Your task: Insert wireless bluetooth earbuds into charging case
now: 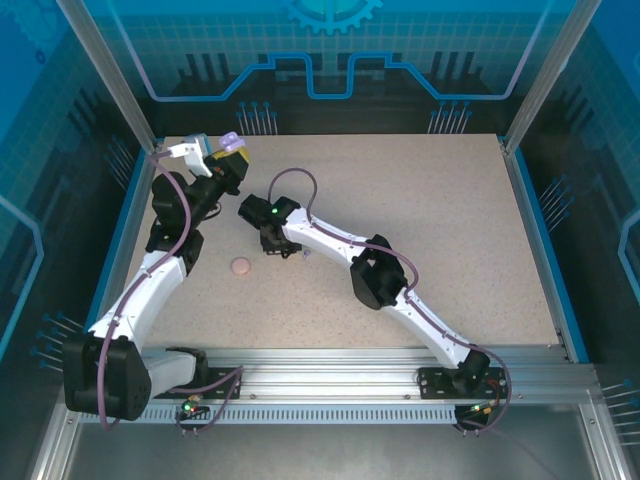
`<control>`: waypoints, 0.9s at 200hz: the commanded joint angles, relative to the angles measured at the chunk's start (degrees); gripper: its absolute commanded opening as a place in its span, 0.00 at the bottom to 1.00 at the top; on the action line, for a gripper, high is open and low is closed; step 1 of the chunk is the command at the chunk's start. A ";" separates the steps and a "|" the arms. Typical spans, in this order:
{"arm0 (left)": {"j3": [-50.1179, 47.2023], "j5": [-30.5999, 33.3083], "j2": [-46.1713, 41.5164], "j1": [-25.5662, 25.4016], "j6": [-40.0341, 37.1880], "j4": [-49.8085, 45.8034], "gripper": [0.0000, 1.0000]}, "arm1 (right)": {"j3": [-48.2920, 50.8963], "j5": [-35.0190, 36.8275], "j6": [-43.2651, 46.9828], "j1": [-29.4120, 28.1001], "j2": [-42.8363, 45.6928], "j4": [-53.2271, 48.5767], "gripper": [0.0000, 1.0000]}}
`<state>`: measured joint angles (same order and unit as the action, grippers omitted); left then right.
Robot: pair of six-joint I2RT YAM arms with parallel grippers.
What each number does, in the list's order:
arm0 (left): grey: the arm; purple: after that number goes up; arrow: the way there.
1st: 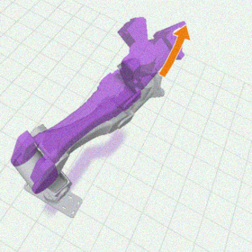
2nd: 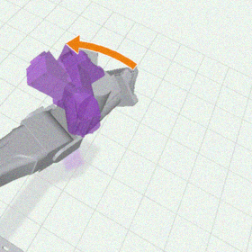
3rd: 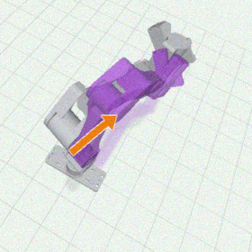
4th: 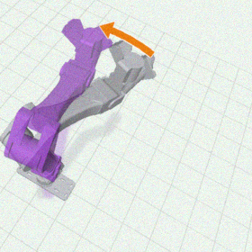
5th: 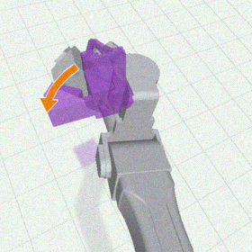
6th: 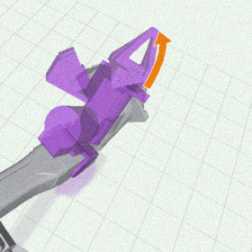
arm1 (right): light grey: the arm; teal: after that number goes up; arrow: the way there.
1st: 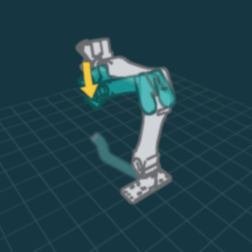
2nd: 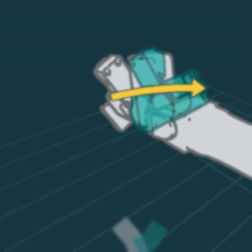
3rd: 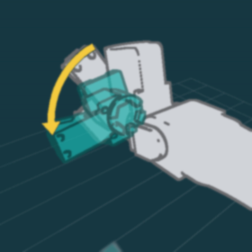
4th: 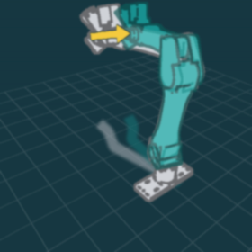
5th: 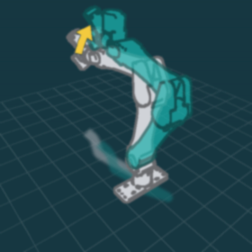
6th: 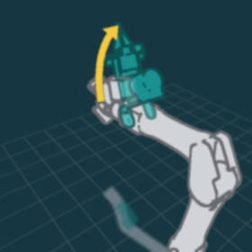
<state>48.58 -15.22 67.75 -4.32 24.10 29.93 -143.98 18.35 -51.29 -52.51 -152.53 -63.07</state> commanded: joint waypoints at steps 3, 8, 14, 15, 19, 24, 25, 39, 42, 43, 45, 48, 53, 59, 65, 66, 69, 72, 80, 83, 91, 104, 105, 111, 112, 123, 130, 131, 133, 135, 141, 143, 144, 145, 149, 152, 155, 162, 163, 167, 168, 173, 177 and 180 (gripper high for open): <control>-0.76 0.09 -1.30 0.54 0.68 2.05 0.00 | 1.43 1.53 0.92 -1.16 0.58 -1.71 0.26; -0.76 0.06 -1.37 0.54 0.73 2.06 0.00 | 1.55 1.47 0.76 -1.19 0.57 -1.67 0.27; -0.83 0.10 -1.32 0.54 0.85 2.09 0.00 | 1.70 1.37 0.56 -1.19 0.55 -1.62 0.28; -0.80 0.10 -1.31 0.54 0.81 2.12 0.00 | 1.70 1.31 0.56 -1.14 0.51 -1.62 0.29; -0.84 0.10 -1.30 0.54 0.93 2.16 0.00 | 1.70 1.18 0.40 -1.18 0.48 -1.55 0.30; -0.83 0.08 -1.28 0.54 0.95 2.26 0.00 | 1.69 0.95 0.26 -1.16 0.39 -1.45 0.31; -0.84 0.10 -1.29 0.54 1.00 2.29 0.00 | 1.69 0.88 0.15 -1.18 0.39 -1.45 0.31; -0.86 0.11 -1.39 0.54 1.11 2.32 0.00 | 1.77 0.14 -0.95 -1.18 0.22 -1.36 0.33; -0.84 0.06 -1.37 0.54 1.05 2.32 0.00 | 1.85 0.02 -1.19 -1.23 0.21 -1.25 0.33; -0.89 0.08 -1.38 0.54 1.04 2.32 0.00 | 1.86 -0.02 -1.27 -1.26 0.21 -1.21 0.33; -0.80 0.10 -1.39 0.54 1.08 2.32 0.00 | 1.93 -0.01 -1.38 -1.23 0.28 -1.19 0.33; -0.85 0.06 -1.43 0.54 1.07 2.30 0.00 | 2.01 -0.14 -1.65 -1.25 0.20 -1.18 0.33; -0.86 0.10 -1.47 0.54 1.05 2.25 0.00 | 2.16 -0.24 -1.99 -1.34 0.17 -1.11 0.33; -0.90 0.10 -1.49 0.54 0.96 2.23 0.00 | 2.26 -0.33 -2.25 -1.36 0.13 -1.05 0.33; -0.91 0.08 -1.60 0.54 1.00 2.11 0.00 | 2.38 -0.33 -2.29 -1.45 0.13 -1.03 0.32; -0.93 0.05 -1.63 0.54 0.97 2.08 0.00 | 2.39 -0.33 -2.35 -1.45 0.13 -1.02 0.32; -0.94 0.08 -1.65 0.54 0.95 2.08 0.00 | 2.39 -0.31 -2.34 -1.53 0.13 -1.01 0.31; -0.93 0.08 -1.61 0.54 0.96 2.06 0.00 | 2.41 -0.25 -2.33 -1.56 0.13 -1.00 0.31; -1.01 0.06 -1.68 0.54 0.98 2.15 0.00 | 2.40 -0.09 -2.40 -1.76 0.09 -1.03 0.29; -1.01 0.03 -1.73 0.54 1.00 2.15 0.00 | 2.47 -0.07 -2.36 -1.80 0.11 -1.01 0.29; -1.03 0.10 -1.63 0.54 1.00 2.10 0.00 | 2.57 -0.07 -2.28 -1.87 0.15 -1.00 0.27; -1.02 0.09 -1.66 0.54 1.04 2.17 0.00 | 2.57 0.10 -2.07 -2.07 0.13 -1.09 0.25; -1.02 0.10 -1.66 0.54 1.04 2.16 0.00 | 2.57 0.15 -2.02 -2.07 0.13 -1.09 0.25; -0.97 0.02 -1.61 0.54 1.15 2.23 0.00 | 2.70 0.28 -1.86 -2.11 0.21 -1.10 0.24; -1.00 0.02 -1.63 0.54 1.14 2.19 0.00 | 2.72 0.32 -1.87 -2.13 0.21 -1.14 0.24; -1.03 0.02 -1.67 0.54 1.31 2.30 0.00 | 2.96 0.37 -1.81 -2.19 0.38 -1.18 0.23; -1.03 0.02 -1.74 0.54 1.37 2.30 0.00 | 3.16 0.37 -1.84 -2.24 0.45 -1.14 0.23; -1.03 0.02 -1.74 0.58 1.38 2.31 0.00 | 3.17 0.37 -1.82 -2.20 0.46 -1.12 0.23; -1.01 0.02 -1.74 0.55 1.41 2.34 0.00 | 3.24 0.37 -1.80 -2.23 0.47 -1.10 0.23; -1.00 -0.03 -1.70 0.54 1.40 2.39 0.00 | 3.31 0.31 -1.93 -2.24 0.48 -1.14 0.23; -1.03 -0.09 -1.65 0.54 1.57 2.39 0.00 | 3.48 0.28 -1.97 -2.23 0.57 -1.03 0.23; -1.03 -0.07 -1.70 0.54 1.57 2.40 0.00 | 3.52 0.28 -2.04 -2.24 0.63 -1.01 0.23; -1.03 -0.12 -1.67 0.54 1.57 2.41 0.00 | 3.57 0.24 -2.05 -2.24 0.69 -0.96 0.23; -1.03 -0.09 -1.66 0.54 1.61 2.37 0.00 | 3.60 0.22 -2.06 -2.24 0.71 -0.94 0.23; -1.04 -0.07 -1.69 0.54 1.58 2.41 0.00 | 3.83 0.15 -2.01 -2.24 0.71 -0.80 0.23; -1.07 -0.07 -1.72 0.54 1.64 2.41 0.00 | 3.92 0.10 -2.06 -2.24 0.74 -0.70 0.23; -1.09 -0.07 -1.66 0.54 1.62 2.41 0.00 | 4.01 0.05 -1.94 -2.29 0.74 -0.54 0.23; -1.11 -0.11 -1.73 0.54 1.69 2.41 0.00 | 4.15 0.02 -1.85 -2.21 0.82 -0.39 0.22; -1.12 -0.14 -1.74 0.54 1.72 2.41 0.00 | 4.20 0.06 -1.87 -2.23 0.83 -0.39 0.22; -1.07 -0.22 -1.73 0.54 1.66 2.41 0.00 | 4.27 0.03 -1.85 -2.24 0.83 -0.40 0.22; -1.09 -0.23 -1.73 0.54 1.66 2.41 0.00 | 4.35 0.02 -1.87 -2.24 0.83 -0.39 0.22; -1.02 -0.29 -1.81 0.54 1.65 2.41 0.00 | 4.37 0.06 -1.73 -2.20 0.83 -0.31 0.21; -1.02 -0.33 -1.82 0.54 1.69 2.41 0.00 | 4.42 0.02 -1.38 -2.22 0.88 -0.10 0.20; -1.02 -0.33 -1.83 0.54 1.66 2.41 0.00 | 4.41 0.01 -1.27 -2.24 0.90 -0.04 0.19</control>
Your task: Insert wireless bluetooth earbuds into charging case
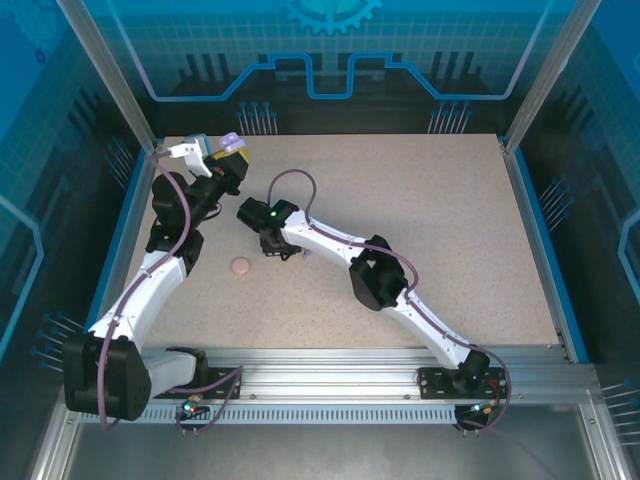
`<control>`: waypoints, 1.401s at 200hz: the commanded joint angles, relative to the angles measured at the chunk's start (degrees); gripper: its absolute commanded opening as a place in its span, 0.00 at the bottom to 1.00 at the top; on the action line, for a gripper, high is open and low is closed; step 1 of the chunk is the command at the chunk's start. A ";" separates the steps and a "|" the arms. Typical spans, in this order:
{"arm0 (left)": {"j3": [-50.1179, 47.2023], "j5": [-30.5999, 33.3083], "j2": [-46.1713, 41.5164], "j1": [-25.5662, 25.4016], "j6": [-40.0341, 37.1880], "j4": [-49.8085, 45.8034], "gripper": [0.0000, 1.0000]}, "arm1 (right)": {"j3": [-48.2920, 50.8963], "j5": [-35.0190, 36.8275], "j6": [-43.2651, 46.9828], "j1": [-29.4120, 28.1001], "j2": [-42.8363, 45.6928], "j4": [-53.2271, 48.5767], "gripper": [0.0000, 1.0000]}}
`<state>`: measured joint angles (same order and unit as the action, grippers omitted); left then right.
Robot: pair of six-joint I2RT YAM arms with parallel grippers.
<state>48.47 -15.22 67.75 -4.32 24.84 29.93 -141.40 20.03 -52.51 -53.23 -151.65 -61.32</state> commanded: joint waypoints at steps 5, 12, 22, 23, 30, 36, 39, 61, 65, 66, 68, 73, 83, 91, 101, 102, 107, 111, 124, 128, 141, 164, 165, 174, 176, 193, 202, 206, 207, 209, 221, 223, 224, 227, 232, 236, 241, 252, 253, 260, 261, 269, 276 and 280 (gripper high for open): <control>-0.92 -0.50 -1.82 0.54 0.96 2.41 0.00 | 1.83 -1.59 0.13 -1.52 0.04 -1.79 0.18; -0.91 -0.69 -1.83 0.54 0.83 2.31 0.00 | 2.01 -1.48 0.38 -1.46 0.20 -1.73 0.16; -0.92 -0.90 -1.83 0.54 0.87 2.31 0.00 | 2.49 -1.47 0.80 -1.35 0.72 -1.08 0.14; -0.87 -0.93 -1.83 0.54 0.85 2.32 0.00 | 2.65 -1.43 0.86 -1.35 0.82 -1.04 0.14; -0.84 -1.19 -1.83 0.54 0.74 2.34 0.00 | 3.24 -1.24 1.11 -1.24 1.50 -0.51 0.13; -0.81 -1.29 -1.83 0.54 0.74 2.32 0.00 | 3.96 -1.10 1.39 -1.11 2.24 0.15 0.13; -0.87 -1.31 -1.88 0.54 0.66 2.32 0.00 | 4.35 -1.02 1.59 -1.09 2.80 0.54 0.13; -1.20 -1.82 -2.26 0.54 0.31 3.45 0.00 | 8.16 -0.05 2.53 -0.48 6.82 3.52 0.12; -1.41 -1.95 -2.31 0.53 0.24 3.99 0.00 | 8.93 0.27 2.61 -0.34 7.65 4.09 0.12; -1.43 -2.02 -2.29 0.53 0.18 4.17 0.00 | 9.07 0.32 2.64 -0.36 7.80 4.23 0.12; -1.53 -2.07 -2.38 0.54 0.16 4.48 0.00 | 9.47 0.41 2.71 -0.27 8.22 4.55 0.12; -1.92 -2.25 -2.49 0.54 0.12 5.60 0.00 | 10.29 0.55 2.96 -0.04 9.29 5.30 0.12; -2.47 -2.61 -2.61 0.54 0.12 7.56 0.00 | 11.71 1.00 3.40 0.30 11.34 6.55 0.12; -2.71 -2.95 -2.76 0.54 0.12 8.53 0.00 | 12.51 1.35 3.68 0.59 12.85 7.27 0.12; -2.71 -3.71 -2.89 0.54 0.01 9.06 0.00 | 13.35 1.79 4.28 0.91 14.69 8.10 0.12; -2.69 -3.78 -2.89 0.54 -0.07 9.03 0.00 | 13.39 1.82 4.32 0.92 14.84 8.21 0.12; -2.58 -4.14 -3.03 0.54 -0.16 9.09 0.00 | 13.75 1.99 4.59 1.19 15.82 8.49 0.12; -2.54 -4.34 -3.13 0.54 -0.12 9.08 0.00 | 13.90 2.17 4.81 1.33 16.44 8.74 0.12; -2.53 -4.76 -3.24 0.54 -0.06 9.24 0.00 | 14.34 2.56 5.41 1.96 18.07 9.41 0.11; -2.43 -4.93 -3.23 0.54 -0.06 9.34 0.00 | 14.55 2.64 5.63 2.25 19.32 9.60 0.11; -2.43 -5.62 -3.26 0.54 -0.03 9.83 0.00 | 15.14 2.88 6.54 3.01 21.76 10.20 0.11; -2.42 -6.93 -3.26 0.54 -0.07 10.53 0.00 | 16.90 3.74 8.23 4.39 25.87 11.51 0.11; -2.46 -7.01 -3.25 0.54 -0.10 10.60 0.00 | 17.01 3.81 8.31 4.51 26.05 11.54 0.10; -2.63 -7.50 -3.05 0.54 0.00 11.25 0.00 | 17.90 4.09 8.93 5.01 27.72 12.19 0.10; -2.73 -7.64 -3.06 0.54 -0.04 11.32 0.00 | 18.18 4.08 9.10 5.12 28.12 12.26 0.10; -3.51 -8.71 -2.38 0.47 -0.12 13.69 0.00 | 20.06 4.83 10.29 6.10 31.40 13.35 0.10; -4.32 -9.08 -1.82 0.45 -0.01 16.21 0.00 | 21.24 5.30 11.03 6.52 33.17 13.98 0.10; -4.70 -9.20 -1.34 0.45 -0.05 17.45 0.00 | 21.82 5.50 11.30 6.80 34.05 14.33 0.10; -4.83 -9.20 -1.27 0.45 -0.05 17.80 0.00 | 21.98 5.56 11.38 6.86 34.27 14.36 0.10; -5.10 -9.32 -1.05 0.45 0.03 18.34 0.00 | 22.27 5.66 11.56 6.88 34.64 14.51 0.10; -6.32 -9.57 0.15 0.36 0.36 21.90 0.00 | 24.20 6.07 12.33 7.55 37.28 15.48 0.10; -6.49 -9.67 0.36 0.36 0.45 22.60 0.00 | 24.47 6.07 12.47 7.62 37.70 15.67 0.10; -6.56 -9.71 0.50 0.36 0.46 22.88 0.00 | 24.71 6.07 12.54 7.71 37.94 15.78 0.10; -6.89 -9.90 0.86 0.32 0.55 23.80 0.00 | 25.24 6.09 12.79 7.85 38.60 16.04 0.10; -7.35 -10.43 1.59 0.20 0.53 25.61 0.00 | 26.09 6.21 13.14 8.07 39.72 16.44 0.10; -7.77 -10.77 2.22 0.06 0.42 27.20 0.00 | 26.81 6.37 13.49 8.23 40.67 16.79 0.10; -8.34 -11.09 3.03 -0.14 0.29 29.15 0.00 | 27.65 6.54 13.92 8.52 41.85 17.12 0.10; -9.61 -11.75 4.93 -0.91 -0.43 33.83 0.00 | 29.47 6.93 15.02 8.97 44.46 17.86 0.10; -9.79 -11.80 5.07 -1.02 -0.51 34.20 0.00 | 29.62 6.90 15.14 9.00 44.67 17.93 0.09; -10.67 -12.02 6.41 -1.72 -1.13 37.47 0.00 | 30.67 7.12 15.95 9.30 46.34 18.46 0.10; -10.81 -12.07 6.56 -1.78 -1.12 37.87 0.00 | 30.80 7.12 16.08 9.34 46.57 18.53 0.10; -11.55 -12.72 8.16 -2.62 -1.58 41.08 0.00 | 32.22 7.53 16.96 9.55 48.58 19.06 0.09; -12.10 -13.34 9.49 -3.46 -2.10 43.48 0.00 | 33.25 7.58 17.68 9.85 50.28 19.45 0.09; -12.36 -13.60 10.18 -3.99 -2.31 44.73 0.00 | 33.84 7.64 18.13 10.03 51.23 19.67 0.09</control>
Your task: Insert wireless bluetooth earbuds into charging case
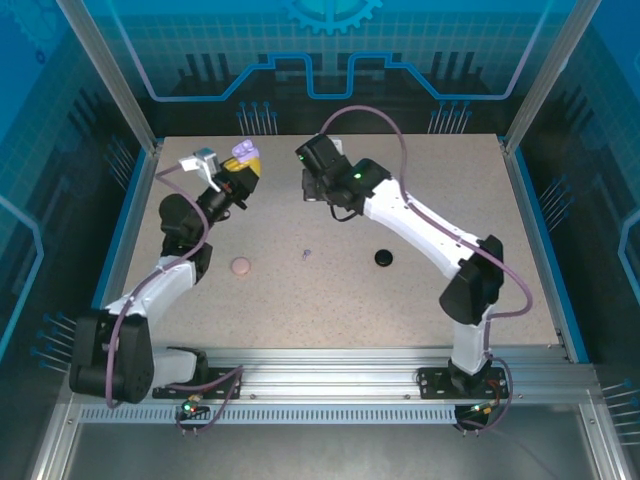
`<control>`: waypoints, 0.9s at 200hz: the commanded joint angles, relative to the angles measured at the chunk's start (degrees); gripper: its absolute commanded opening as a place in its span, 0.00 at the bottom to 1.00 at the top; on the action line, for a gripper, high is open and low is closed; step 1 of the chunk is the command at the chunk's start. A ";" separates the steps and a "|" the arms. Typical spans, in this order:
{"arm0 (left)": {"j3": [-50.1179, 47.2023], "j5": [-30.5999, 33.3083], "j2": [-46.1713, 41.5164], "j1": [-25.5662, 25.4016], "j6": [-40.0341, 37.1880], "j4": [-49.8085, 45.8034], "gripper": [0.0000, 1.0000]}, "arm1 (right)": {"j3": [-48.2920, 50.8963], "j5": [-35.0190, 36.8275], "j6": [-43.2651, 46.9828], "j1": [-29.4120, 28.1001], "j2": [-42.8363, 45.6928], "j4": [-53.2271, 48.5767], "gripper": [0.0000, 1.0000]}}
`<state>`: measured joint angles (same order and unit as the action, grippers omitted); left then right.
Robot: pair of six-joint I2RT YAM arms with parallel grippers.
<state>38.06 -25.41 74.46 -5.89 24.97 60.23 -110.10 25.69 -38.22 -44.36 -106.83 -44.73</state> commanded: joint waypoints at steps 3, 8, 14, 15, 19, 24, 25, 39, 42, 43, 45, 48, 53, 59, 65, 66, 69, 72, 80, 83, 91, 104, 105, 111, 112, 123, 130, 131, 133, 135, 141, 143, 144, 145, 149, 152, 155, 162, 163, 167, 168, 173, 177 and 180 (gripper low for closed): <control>-2.16 -3.49 3.99 -2.76 -2.76 15.33 0.00 | 3.02 2.06 4.17 1.28 7.11 3.26 0.09; -2.50 -3.78 4.76 -3.35 -3.38 16.79 0.00 | 3.87 2.26 4.74 1.51 8.45 3.46 0.09; -2.97 -3.89 5.68 -4.18 -4.12 18.46 0.00 | 4.44 2.36 5.15 1.64 9.61 3.57 0.09; -3.03 -3.88 5.82 -4.29 -4.22 18.80 0.00 | 4.58 2.44 5.29 1.68 9.92 3.63 0.09; -3.27 -3.94 6.35 -4.73 -4.73 19.74 0.00 | 5.20 2.51 5.85 1.86 11.06 3.87 0.09; -3.29 -4.08 6.80 -5.31 -5.33 19.92 0.00 | 5.88 2.69 6.37 1.96 12.17 4.15 0.09; -3.27 -4.19 6.86 -5.47 -5.53 19.84 0.00 | 6.01 2.78 6.47 2.02 12.39 4.18 0.09; -3.34 -4.93 7.86 -7.28 -8.66 19.86 0.00 | 7.48 2.89 7.65 2.44 15.42 5.01 0.09; -3.34 -5.12 7.99 -7.70 -9.49 19.86 0.00 | 7.87 2.81 7.94 2.58 15.95 5.26 0.09; -3.34 -5.15 8.08 -7.80 -9.76 19.89 0.00 | 7.92 2.80 8.01 2.64 16.17 5.35 0.09; -3.32 -5.26 8.18 -8.15 -10.23 19.92 0.00 | 8.25 2.74 8.12 2.66 16.55 5.40 0.09; -3.34 -5.37 8.31 -8.54 -11.04 19.87 0.00 | 8.46 2.78 8.42 2.70 17.16 5.69 0.09; -3.35 -5.54 8.61 -9.18 -12.25 19.89 0.00 | 8.91 2.68 8.87 2.77 17.98 6.13 0.09; -3.27 -5.66 8.87 -9.92 -13.55 19.87 0.00 | 9.46 2.53 9.47 2.88 19.05 6.72 0.09; -3.09 -5.78 9.26 -10.57 -14.62 19.91 0.00 | 10.04 2.14 10.17 2.95 19.87 7.27 0.09; -3.09 -5.87 9.28 -10.64 -14.78 19.88 0.00 | 10.10 2.11 10.31 2.91 20.06 7.32 0.09; -3.00 -6.03 9.49 -10.94 -15.23 19.88 0.00 | 10.35 1.90 10.61 2.96 20.49 7.70 0.09; -2.87 -6.25 9.72 -11.24 -15.72 19.86 0.00 | 10.54 1.71 11.00 2.94 20.83 7.94 0.09; -2.48 -7.13 10.22 -11.99 -16.85 19.96 0.00 | 11.09 0.84 12.04 2.96 21.88 8.89 0.09; -2.33 -7.51 10.34 -12.31 -17.40 19.93 0.00 | 11.40 0.51 12.39 2.96 22.25 9.28 0.09; -1.96 -8.64 10.85 -13.09 -18.69 19.84 0.00 | 12.19 -0.44 13.45 2.93 23.19 10.48 0.09; -1.21 -9.53 11.64 -14.07 -19.89 19.84 0.00 | 13.70 -1.93 15.12 2.91 24.71 12.45 0.08; -1.14 -9.60 11.70 -14.15 -19.97 19.84 0.00 | 13.83 -2.12 15.29 2.94 24.77 12.64 0.08; -0.70 -10.14 12.20 -14.51 -20.13 19.88 0.00 | 14.54 -2.72 16.12 2.88 25.39 13.71 0.08; -0.62 -10.21 12.24 -14.55 -20.13 19.90 0.00 | 14.64 -2.78 16.23 2.88 25.50 13.84 0.08; 0.27 -11.51 13.13 -15.14 -20.71 19.85 0.00 | 15.80 -4.18 17.64 2.81 26.49 15.15 0.08; 0.66 -11.92 13.64 -15.57 -21.09 19.86 0.00 | 16.48 -5.32 18.80 2.82 27.01 15.97 0.08; 0.72 -11.98 13.72 -15.60 -21.14 19.85 0.00 | 16.62 -5.40 18.97 2.80 27.10 16.11 0.08; 0.88 -12.04 13.88 -15.70 -21.22 19.89 0.00 | 16.84 -5.57 19.21 2.79 27.28 16.33 0.08; 0.98 -12.21 14.01 -15.79 -21.27 19.85 0.00 | 16.96 -5.81 19.45 2.79 27.46 16.56 0.08; 1.40 -12.72 14.48 -15.97 -21.41 19.84 0.00 | 17.55 -6.42 20.32 2.71 27.86 17.12 0.08; 1.51 -12.89 14.60 -16.01 -21.44 19.86 0.00 | 17.73 -6.70 20.62 2.77 28.00 17.35 0.08; 1.59 -12.94 14.68 -16.05 -21.45 19.81 0.00 | 17.86 -6.88 20.81 2.73 28.04 17.46 0.08; 1.67 -13.02 14.76 -16.06 -21.41 19.82 0.00 | 17.93 -7.06 20.94 2.72 28.14 17.56 0.08; 1.97 -13.43 15.06 -16.21 -21.37 19.87 0.00 | 18.29 -7.66 21.62 2.77 28.39 17.86 0.08; 2.24 -13.77 15.30 -16.25 -21.32 19.79 0.00 | 18.48 -7.95 22.07 2.65 28.57 18.10 0.08; 2.46 -14.08 15.54 -16.32 -21.29 19.78 0.00 | 18.74 -8.14 22.47 2.54 28.72 18.22 0.08; 3.07 -14.84 15.87 -16.43 -21.19 19.41 0.00 | 19.28 -8.73 23.62 2.40 29.06 18.63 0.08; 3.07 -14.97 15.97 -16.43 -21.23 19.32 0.00 | 19.38 -8.86 23.80 2.38 29.14 18.67 0.08; 3.38 -15.45 16.11 -16.52 -21.33 19.05 0.00 | 19.64 -9.40 24.45 2.29 29.29 18.92 0.08; 3.40 -15.54 16.09 -16.47 -21.39 19.00 0.00 | 19.74 -9.50 24.57 2.28 29.39 19.04 0.08; 3.74 -15.88 16.20 -16.65 -21.67 18.44 0.00 | 20.25 -9.81 25.22 2.17 29.62 19.27 0.08; 3.93 -16.10 16.26 -16.69 -21.99 18.01 0.00 | 20.62 -10.10 25.63 2.13 29.77 19.44 0.08; 4.07 -16.34 16.25 -16.74 -22.31 17.73 0.00 | 20.87 -10.49 25.94 2.01 29.94 19.61 0.08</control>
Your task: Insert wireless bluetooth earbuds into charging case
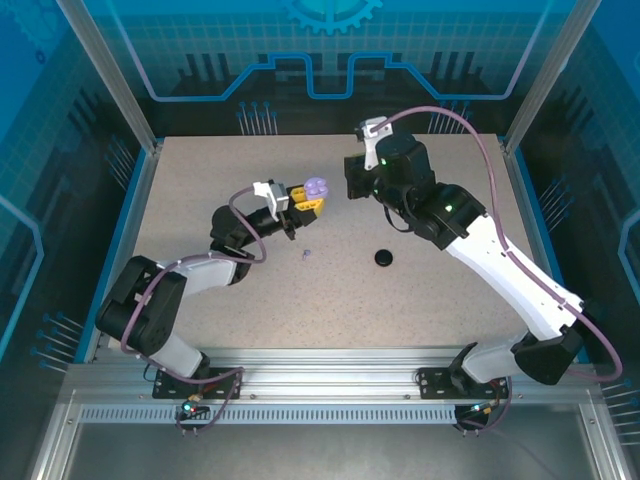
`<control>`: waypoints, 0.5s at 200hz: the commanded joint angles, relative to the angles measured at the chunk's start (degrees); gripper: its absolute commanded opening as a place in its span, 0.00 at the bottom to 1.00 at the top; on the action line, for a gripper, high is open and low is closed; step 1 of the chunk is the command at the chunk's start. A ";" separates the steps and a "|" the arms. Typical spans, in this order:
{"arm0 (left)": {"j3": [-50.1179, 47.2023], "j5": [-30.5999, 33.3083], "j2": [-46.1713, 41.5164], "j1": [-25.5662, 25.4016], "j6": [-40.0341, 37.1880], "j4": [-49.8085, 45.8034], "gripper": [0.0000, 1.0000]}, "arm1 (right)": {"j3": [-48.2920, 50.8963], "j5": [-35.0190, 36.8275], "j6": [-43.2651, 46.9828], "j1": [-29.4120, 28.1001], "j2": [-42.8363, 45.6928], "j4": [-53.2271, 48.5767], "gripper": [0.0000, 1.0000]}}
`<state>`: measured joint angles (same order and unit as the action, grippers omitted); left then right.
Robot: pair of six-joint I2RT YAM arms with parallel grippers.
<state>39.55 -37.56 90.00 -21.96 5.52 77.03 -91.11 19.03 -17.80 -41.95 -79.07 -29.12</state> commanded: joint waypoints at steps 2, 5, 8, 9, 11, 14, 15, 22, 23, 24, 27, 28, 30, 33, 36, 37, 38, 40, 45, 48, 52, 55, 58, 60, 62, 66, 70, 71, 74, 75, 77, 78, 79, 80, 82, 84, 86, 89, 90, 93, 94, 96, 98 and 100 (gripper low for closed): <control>2.67 -4.32 0.71 -0.73 -3.07 0.71 0.00 | 2.05 -4.06 5.75 -0.34 2.28 4.10 0.08; 2.74 -4.54 0.75 -0.80 -3.44 0.46 0.00 | 2.29 -4.41 6.10 -0.40 2.40 4.24 0.08; 2.86 -4.69 0.78 -0.81 -3.79 0.16 0.00 | 2.60 -4.72 6.38 -0.53 2.49 4.42 0.08; 2.88 -4.70 0.79 -0.85 -3.86 0.06 0.00 | 2.65 -4.80 6.51 -0.60 2.55 4.51 0.08; 2.96 -4.82 0.81 -0.89 -4.03 -0.13 0.00 | 2.79 -4.92 6.65 -0.72 2.63 4.62 0.08; 3.00 -4.95 0.81 -0.94 -4.37 -0.51 0.00 | 3.08 -5.15 7.04 -0.88 2.76 4.78 0.08; 3.04 -5.05 0.80 -0.96 -4.46 -0.63 0.00 | 3.19 -5.23 7.19 -0.91 2.81 4.91 0.08; 3.17 -5.44 0.80 -0.98 -5.24 -1.32 0.00 | 3.61 -5.64 7.83 -1.23 2.99 5.12 0.08; 3.21 -5.47 0.80 -0.98 -5.29 -1.43 0.00 | 3.68 -5.74 7.94 -1.31 2.97 5.12 0.08; 3.28 -5.53 0.75 -0.98 -5.36 -1.53 0.00 | 3.76 -5.79 8.04 -1.34 2.96 5.13 0.08; 3.32 -5.65 0.72 -0.98 -5.54 -1.84 0.00 | 3.83 -5.91 8.32 -1.45 3.02 5.21 0.08; 3.33 -5.67 0.72 -0.94 -5.62 -1.91 0.00 | 3.92 -6.05 8.40 -1.50 3.03 5.21 0.08; 3.38 -5.70 0.73 -0.97 -5.74 -2.07 0.00 | 3.99 -6.12 8.58 -1.69 3.04 5.19 0.08; 3.38 -5.76 0.71 -1.03 -5.98 -2.32 0.00 | 4.07 -6.23 8.86 -1.84 3.02 5.28 0.08; 3.42 -5.91 0.66 -1.07 -6.16 -2.48 0.00 | 4.24 -6.32 9.16 -2.07 3.04 5.30 0.08; 3.38 -5.93 0.64 -1.07 -6.28 -2.54 0.00 | 4.30 -6.34 9.22 -2.12 3.04 5.35 0.08; 3.36 -5.98 0.63 -1.07 -6.34 -2.65 0.00 | 4.29 -6.36 9.34 -2.19 3.04 5.33 0.08; 3.37 -6.02 0.62 -1.07 -6.43 -2.80 0.00 | 4.34 -6.37 9.49 -2.39 3.04 5.31 0.08; 3.48 -6.13 0.65 -1.06 -6.68 -3.08 0.00 | 4.38 -6.35 9.82 -2.79 2.90 5.31 0.08; 3.49 -6.24 0.66 -1.07 -6.73 -3.19 0.00 | 4.40 -6.33 10.08 -2.97 2.78 5.26 0.08; 3.58 -6.40 0.65 -1.02 -6.91 -3.47 0.00 | 4.31 -6.29 10.27 -3.24 2.59 5.15 0.08; 3.58 -6.51 0.56 -1.03 -7.00 -3.54 0.00 | 4.35 -6.22 10.41 -3.51 2.52 5.07 0.08; 3.60 -6.51 0.53 -1.07 -7.01 -3.67 0.00 | 4.34 -6.13 10.58 -3.67 2.40 4.98 0.08; 3.54 -6.53 0.53 -1.07 -7.08 -3.72 0.00 | 4.38 -5.98 10.68 -3.91 2.31 4.96 0.08; 3.59 -6.55 0.53 -1.07 -7.14 -3.75 0.00 | 4.43 -5.90 10.81 -4.07 2.22 4.96 0.08; 3.53 -6.71 0.53 -1.03 -7.30 -3.84 0.00 | 4.53 -5.50 11.05 -4.41 2.05 4.95 0.08; 3.56 -6.72 0.45 -1.07 -7.35 -3.98 0.00 | 4.55 -5.24 11.18 -4.71 1.85 4.84 0.08; 3.54 -6.77 0.49 -1.07 -7.36 -4.03 0.00 | 4.50 -5.19 11.24 -4.71 1.79 4.81 0.08; 3.54 -6.80 0.45 -1.12 -7.44 -4.18 0.00 | 4.52 -5.00 11.29 -4.98 1.61 4.67 0.08; 3.48 -6.81 0.45 -1.14 -7.49 -4.22 0.00 | 4.49 -4.94 11.38 -5.02 1.54 4.64 0.08; 3.44 -6.82 0.40 -1.13 -7.53 -4.25 0.00 | 4.44 -4.80 11.47 -5.06 1.35 4.57 0.08; 3.48 -6.82 0.38 -1.15 -7.53 -4.30 0.00 | 4.44 -4.71 11.52 -5.15 1.32 4.50 0.08; 3.45 -6.78 0.37 -1.15 -7.58 -4.32 0.00 | 4.45 -4.62 11.58 -5.20 1.26 4.46 0.08; 3.44 -6.80 0.36 -1.16 -7.65 -4.38 0.00 | 4.45 -4.53 11.62 -5.31 1.23 4.40 0.07; 3.50 -6.82 0.40 -1.12 -7.68 -4.36 0.00 | 4.45 -4.31 11.66 -5.43 1.05 4.31 0.07; 3.45 -6.89 0.39 -1.15 -7.71 -4.40 0.00 | 4.41 -4.23 11.72 -5.47 0.94 4.27 0.07; 3.43 -6.91 0.30 -1.09 -7.78 -4.43 0.00 | 4.37 -3.95 11.87 -5.61 0.82 4.15 0.07; 3.37 -6.87 0.32 -1.11 -7.80 -4.38 0.00 | 4.36 -3.60 11.91 -5.78 0.60 4.07 0.07; 3.36 -6.85 0.34 -1.13 -7.80 -4.41 0.00 | 4.32 -3.49 11.91 -5.82 0.59 3.99 0.07; 3.42 -6.90 0.29 -1.15 -7.84 -4.39 0.00 | 4.31 -3.21 12.02 -5.89 0.38 3.92 0.07; 3.42 -6.91 0.32 -1.11 -7.86 -4.41 0.00 | 4.25 -3.08 12.10 -5.96 0.31 3.82 0.07; 3.38 -6.89 0.26 -1.15 -7.89 -4.37 0.00 | 4.27 -3.04 12.14 -6.02 0.25 3.77 0.07; 3.40 -6.88 0.24 -1.16 -7.89 -4.38 0.00 | 4.27 -2.86 12.23 -6.05 0.15 3.74 0.07; 3.40 -6.90 0.24 -1.12 -7.89 -4.36 0.00 | 4.27 -2.79 12.21 -6.17 0.08 3.68 0.07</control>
<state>41.50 -42.54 90.41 -22.59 -0.19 72.71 -86.94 14.52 -7.90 -46.92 -77.43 -25.63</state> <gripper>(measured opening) 0.231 0.073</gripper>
